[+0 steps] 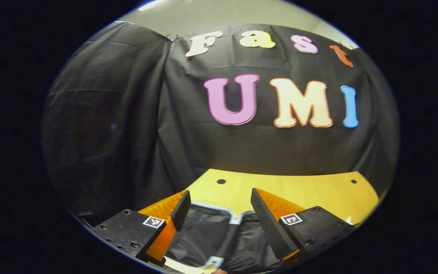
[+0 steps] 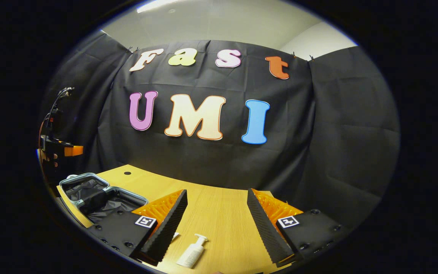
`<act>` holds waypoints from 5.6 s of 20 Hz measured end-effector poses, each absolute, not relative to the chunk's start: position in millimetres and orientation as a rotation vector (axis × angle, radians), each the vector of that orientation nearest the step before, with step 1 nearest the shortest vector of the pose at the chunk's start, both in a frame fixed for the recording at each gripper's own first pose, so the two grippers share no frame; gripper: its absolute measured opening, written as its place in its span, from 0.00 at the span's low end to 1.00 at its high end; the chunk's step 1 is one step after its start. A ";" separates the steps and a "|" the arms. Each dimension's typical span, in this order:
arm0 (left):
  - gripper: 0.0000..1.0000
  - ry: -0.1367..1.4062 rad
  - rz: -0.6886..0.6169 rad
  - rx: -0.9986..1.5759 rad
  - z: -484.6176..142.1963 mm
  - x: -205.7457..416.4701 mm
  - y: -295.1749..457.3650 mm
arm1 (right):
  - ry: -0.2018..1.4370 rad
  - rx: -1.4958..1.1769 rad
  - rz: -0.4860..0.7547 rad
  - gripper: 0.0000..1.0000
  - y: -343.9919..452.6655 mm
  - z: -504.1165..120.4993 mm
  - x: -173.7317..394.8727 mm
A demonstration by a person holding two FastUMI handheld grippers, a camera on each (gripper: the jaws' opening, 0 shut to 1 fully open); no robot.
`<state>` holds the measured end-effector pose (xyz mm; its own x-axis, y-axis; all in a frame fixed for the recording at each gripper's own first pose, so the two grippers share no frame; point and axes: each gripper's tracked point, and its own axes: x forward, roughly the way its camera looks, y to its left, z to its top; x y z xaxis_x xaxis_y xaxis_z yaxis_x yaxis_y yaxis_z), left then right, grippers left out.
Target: First open the suitcase, pack the skin care products into it, and then close the suitcase.
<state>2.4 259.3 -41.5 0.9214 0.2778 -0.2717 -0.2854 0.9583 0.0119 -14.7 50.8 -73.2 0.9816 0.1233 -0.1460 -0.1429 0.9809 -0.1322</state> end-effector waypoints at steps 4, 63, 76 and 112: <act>0.95 0.285 0.164 -0.041 -39.3 5.9 162.2 | 0.135 -0.125 0.153 1.00 32.4 -75.8 -18.0; 0.05 0.804 -0.049 -0.150 -213.1 -33.3 76.7 | 1.070 0.019 0.141 0.87 79.8 -403.2 -59.7; 0.06 0.940 0.065 -0.149 -281.6 -34.5 180.7 | 0.957 0.174 0.192 0.52 137.1 -339.0 -34.3; 0.94 0.693 0.417 -0.263 -210.7 -75.9 475.5 | 1.076 0.219 0.468 0.94 395.9 -343.4 -52.3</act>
<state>-75.9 475.5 -210.7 0.6924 0.2827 -0.6639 -0.4543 0.8856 -0.0967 -52.3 395.9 -343.4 0.3898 0.4691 -0.7925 -0.2598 0.8816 0.3941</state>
